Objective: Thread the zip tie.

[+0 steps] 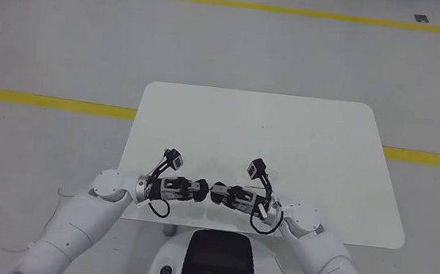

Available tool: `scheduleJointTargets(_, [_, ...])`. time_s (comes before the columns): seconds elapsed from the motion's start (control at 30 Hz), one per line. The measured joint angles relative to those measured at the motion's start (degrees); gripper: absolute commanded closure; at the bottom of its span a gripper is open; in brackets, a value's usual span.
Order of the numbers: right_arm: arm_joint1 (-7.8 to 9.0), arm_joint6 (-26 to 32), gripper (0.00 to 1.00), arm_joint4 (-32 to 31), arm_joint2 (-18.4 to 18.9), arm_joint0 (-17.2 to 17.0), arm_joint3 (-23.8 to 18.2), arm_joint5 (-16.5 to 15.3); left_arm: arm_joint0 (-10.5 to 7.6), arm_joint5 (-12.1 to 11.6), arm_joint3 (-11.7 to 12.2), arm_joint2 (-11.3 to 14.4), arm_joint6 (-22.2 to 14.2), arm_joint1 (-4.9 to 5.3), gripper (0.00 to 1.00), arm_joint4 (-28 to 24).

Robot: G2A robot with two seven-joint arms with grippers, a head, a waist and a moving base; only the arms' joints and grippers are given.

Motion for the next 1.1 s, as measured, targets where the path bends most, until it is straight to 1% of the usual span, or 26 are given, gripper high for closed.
scheduleJointTargets(0.03, [0.01, 0.0, 1.0, 0.0, -0.1, 0.0, 0.0, 0.0, -0.02, 0.0, 0.0, 0.0, 0.0, 0.01, 1.0, 0.0])
scheduleJointTargets(0.07, [0.03, -0.1, 0.92, 0.1, -0.1, 0.0, 0.0, 0.0, -0.05, 0.0, 0.0, 0.1, 0.0, 0.01, 1.0, 0.0])
scheduleJointTargets(0.1, [0.04, -0.1, 0.53, 0.1, -0.2, 0.1, 0.1, 0.1, -0.08, 0.0, 0.1, 0.1, 0.0, 0.02, 1.0, 0.0])
scheduleJointTargets(0.13, [0.06, -0.1, 0.0, 0.1, -0.2, 0.1, 0.1, 0.1, -0.11, 0.1, 0.1, 0.2, 0.0, 0.03, 1.0, 0.0])
scheduleJointTargets(0.43, [0.46, -0.1, 0.0, 0.6, 0.5, -0.2, -0.4, -0.1, 0.04, 0.0, 0.3, -0.3, -0.3, 0.33, 1.0, 0.1])
scheduleJointTargets(0.67, [0.87, 1.0, 0.0, 1.1, 1.2, -0.6, -1.3, -0.4, 0.93, 0.0, -0.3, -1.8, -0.9, 0.91, 1.0, 0.2])
scheduleJointTargets(0.77, [0.88, 1.1, 0.0, 1.1, 1.2, -0.6, -1.3, -0.4, 0.93, 0.0, -0.8, -2.3, -1.1, 1.04, 1.0, 0.8])
scheduleJointTargets(1.0, [0.87, 1.0, 0.0, 1.1, 1.2, -0.6, -1.3, -0.4, 0.93, 0.0, -0.8, -2.3, -1.0, 1.03, 1.0, 0.8])
scheduleJointTargets(1.07, [0.81, 0.9, 0.0, 2.2, 1.0, -0.7, -1.5, 0.5, 1.15, 0.1, -1.2, -2.0, -0.1, 1.0, 1.0, 1.0])
scheduleJointTargets(1.1, [0.83, 1.2, 0.0, 2.8, 1.0, -0.7, -1.4, 0.8, 1.26, 0.1, -1.2, -2.0, -0.3, 1.03, 1.0, 1.0])
